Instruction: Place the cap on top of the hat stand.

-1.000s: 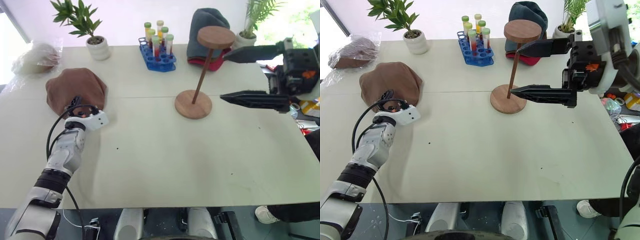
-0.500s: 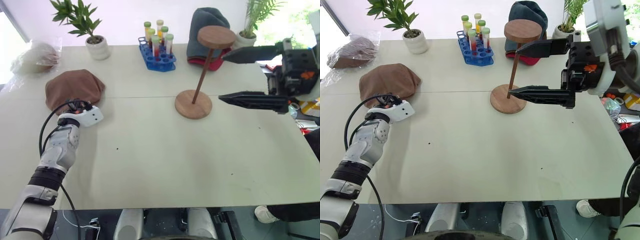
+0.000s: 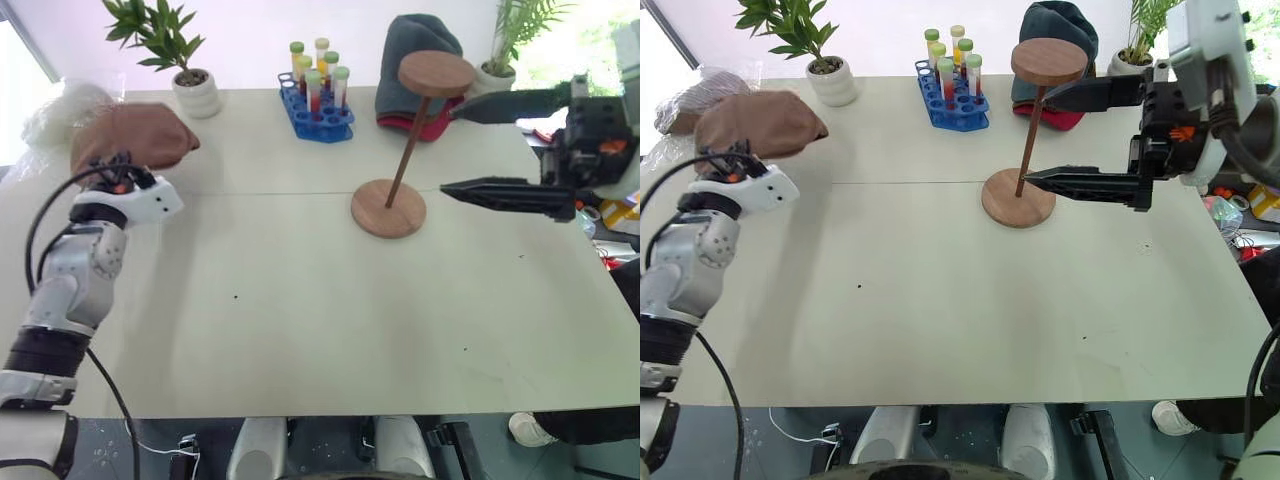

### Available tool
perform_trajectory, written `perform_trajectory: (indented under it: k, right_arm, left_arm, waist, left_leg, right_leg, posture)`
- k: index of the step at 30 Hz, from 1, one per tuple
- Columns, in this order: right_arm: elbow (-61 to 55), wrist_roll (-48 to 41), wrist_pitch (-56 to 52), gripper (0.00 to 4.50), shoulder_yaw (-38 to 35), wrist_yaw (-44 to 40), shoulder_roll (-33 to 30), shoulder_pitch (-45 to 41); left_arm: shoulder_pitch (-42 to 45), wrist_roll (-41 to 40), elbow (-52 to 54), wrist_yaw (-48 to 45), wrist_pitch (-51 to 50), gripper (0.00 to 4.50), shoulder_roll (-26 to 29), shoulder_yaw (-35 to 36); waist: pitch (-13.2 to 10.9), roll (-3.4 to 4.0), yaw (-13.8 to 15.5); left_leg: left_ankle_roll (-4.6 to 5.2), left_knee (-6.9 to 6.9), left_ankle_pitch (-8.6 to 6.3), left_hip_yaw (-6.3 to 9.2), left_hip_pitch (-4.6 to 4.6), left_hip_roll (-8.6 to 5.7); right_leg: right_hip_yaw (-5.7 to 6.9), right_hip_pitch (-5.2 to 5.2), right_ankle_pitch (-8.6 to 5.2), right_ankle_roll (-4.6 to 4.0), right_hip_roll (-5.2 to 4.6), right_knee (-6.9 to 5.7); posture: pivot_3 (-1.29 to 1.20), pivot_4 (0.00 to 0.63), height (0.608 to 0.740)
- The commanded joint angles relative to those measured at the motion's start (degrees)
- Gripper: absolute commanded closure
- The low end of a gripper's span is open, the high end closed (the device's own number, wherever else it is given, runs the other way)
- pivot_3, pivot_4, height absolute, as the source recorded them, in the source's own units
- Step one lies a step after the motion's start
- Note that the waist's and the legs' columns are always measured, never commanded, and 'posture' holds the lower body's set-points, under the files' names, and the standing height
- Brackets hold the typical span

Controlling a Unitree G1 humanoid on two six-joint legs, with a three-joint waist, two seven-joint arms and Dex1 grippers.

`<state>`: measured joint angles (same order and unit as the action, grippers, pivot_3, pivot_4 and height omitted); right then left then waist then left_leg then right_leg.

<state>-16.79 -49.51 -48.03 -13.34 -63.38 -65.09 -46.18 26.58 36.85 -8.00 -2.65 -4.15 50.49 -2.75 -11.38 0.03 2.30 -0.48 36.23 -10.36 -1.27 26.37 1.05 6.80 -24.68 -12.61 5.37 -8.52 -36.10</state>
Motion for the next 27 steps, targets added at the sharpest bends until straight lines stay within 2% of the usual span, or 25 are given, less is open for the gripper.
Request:
perform_trajectory:
  k: [1, 5, 11, 19, 27]
  right_arm:
    - [2.27, 1.98, 1.98, 0.0, -3.54, -0.71, -3.0, -0.4]
    - [4.75, 3.02, 2.94, 0.0, -5.43, -1.41, -4.94, 0.12]
    - [7.19, 5.14, 4.06, 0.0, -8.15, -2.1, -8.21, 1.43]
    - [6.78, 5.79, 3.36, 0.0, -12.4, -1.55, -9.8, 5.45]
    - [5.8, 5.31, 2.63, 0.0, -13.92, -0.32, -9.76, 7.1]
  left_arm:
    - [4.67, -4.38, 5.53, -1.39, 4.49, 4.49, 1.42, 4.44]
    - [10.54, -11.05, 6.83, -4.17, 10.95, 4.49, -0.18, 5.15]
    - [21.93, -14.66, 4.72, -9.56, 20.07, 4.49, -3.85, 0.37]
    - [30.53, -16.04, 4.17, -13.1, 28.19, 4.49, -12.92, -4.78]
    - [38.48, -13.46, -4.08, -13.31, 35.04, 4.49, -20.38, -9.96]
  waist:
    - [-0.02, -0.03, 0.1]
    - [-0.02, -0.06, -0.04]
    - [-0.02, -0.06, -0.07]
    - [-0.03, -0.09, -0.14]
    - [-0.03, -0.09, -0.14]
  left_leg:
    - [0.0, 0.01, 0.0, 0.0, 0.01, 0.0]
    - [0.0, 0.02, 0.0, -0.02, 0.04, -0.03]
    - [0.03, 0.04, 0.02, -0.08, 0.0, -0.03]
    - [0.07, 0.24, 0.02, -0.14, 0.01, -0.04]
    - [0.25, 0.64, -0.09, -0.15, 0.07, -0.04]
  right_leg:
    - [0.0, 0.0, 0.0, 0.0, 0.0, 0.0]
    - [-0.01, 0.0, 0.02, 0.03, -0.02, 0.04]
    - [-0.03, 0.03, 0.09, 0.17, 0.02, -0.02]
    - [-0.11, 0.11, 0.17, 0.31, 0.02, 0.0]
    - [-0.14, 0.2, 0.25, 0.45, 0.02, -0.03]
  posture:
    - [0.0, 0.15, 0.728]
    - [0.0, 0.15, 0.728]
    - [0.0, 0.15, 0.728]
    - [0.0, 0.15, 0.728]
    - [0.0, 0.15, 0.728]
